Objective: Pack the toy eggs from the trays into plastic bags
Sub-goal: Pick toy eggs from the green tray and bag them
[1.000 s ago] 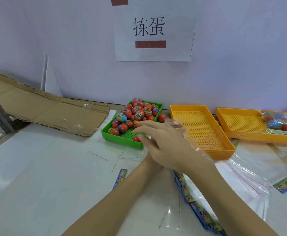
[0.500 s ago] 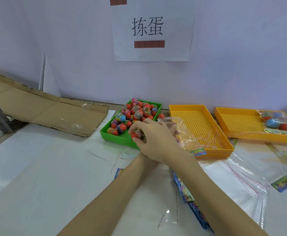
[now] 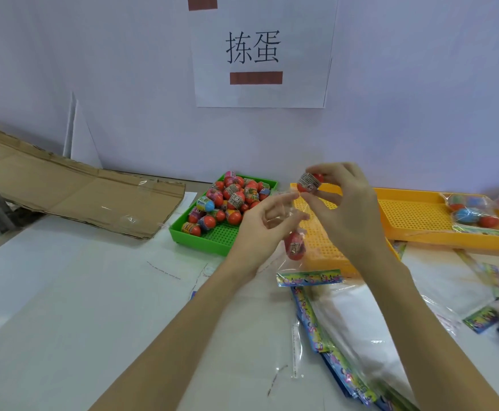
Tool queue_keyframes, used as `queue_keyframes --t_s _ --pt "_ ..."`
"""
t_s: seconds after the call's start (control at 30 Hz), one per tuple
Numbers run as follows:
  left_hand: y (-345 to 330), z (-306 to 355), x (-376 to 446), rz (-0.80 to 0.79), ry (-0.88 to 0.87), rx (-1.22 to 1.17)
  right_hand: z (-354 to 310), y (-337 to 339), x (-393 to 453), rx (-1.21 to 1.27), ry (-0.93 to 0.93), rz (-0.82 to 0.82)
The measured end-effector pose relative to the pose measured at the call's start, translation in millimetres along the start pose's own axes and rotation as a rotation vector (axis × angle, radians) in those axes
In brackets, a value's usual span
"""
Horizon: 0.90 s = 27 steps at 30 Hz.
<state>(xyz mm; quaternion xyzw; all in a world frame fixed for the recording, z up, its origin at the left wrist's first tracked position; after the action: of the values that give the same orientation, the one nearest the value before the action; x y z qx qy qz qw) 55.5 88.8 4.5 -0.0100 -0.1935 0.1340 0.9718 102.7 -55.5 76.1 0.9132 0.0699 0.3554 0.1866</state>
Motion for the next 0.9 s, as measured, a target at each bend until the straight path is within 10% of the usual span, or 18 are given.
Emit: queue_keyframes --t_s 0.9 --pt "8 18 3 -0.058 -0.062 0.275 -15 1 -5 -0.108 0.08 -0.276"
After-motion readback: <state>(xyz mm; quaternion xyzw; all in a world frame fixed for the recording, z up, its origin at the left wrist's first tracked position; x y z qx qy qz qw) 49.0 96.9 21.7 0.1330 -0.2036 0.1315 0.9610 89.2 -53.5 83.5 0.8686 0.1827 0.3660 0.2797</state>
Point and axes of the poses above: each hand's wrist, its own x-axis towards the middle knuckle, its own y-axis out of the back of the hand, z = x × y, the point moved 6 cm from there along x, towards the middle knuckle, and after that the axes turned 6 degrees about -y, right-handed, at the moved point
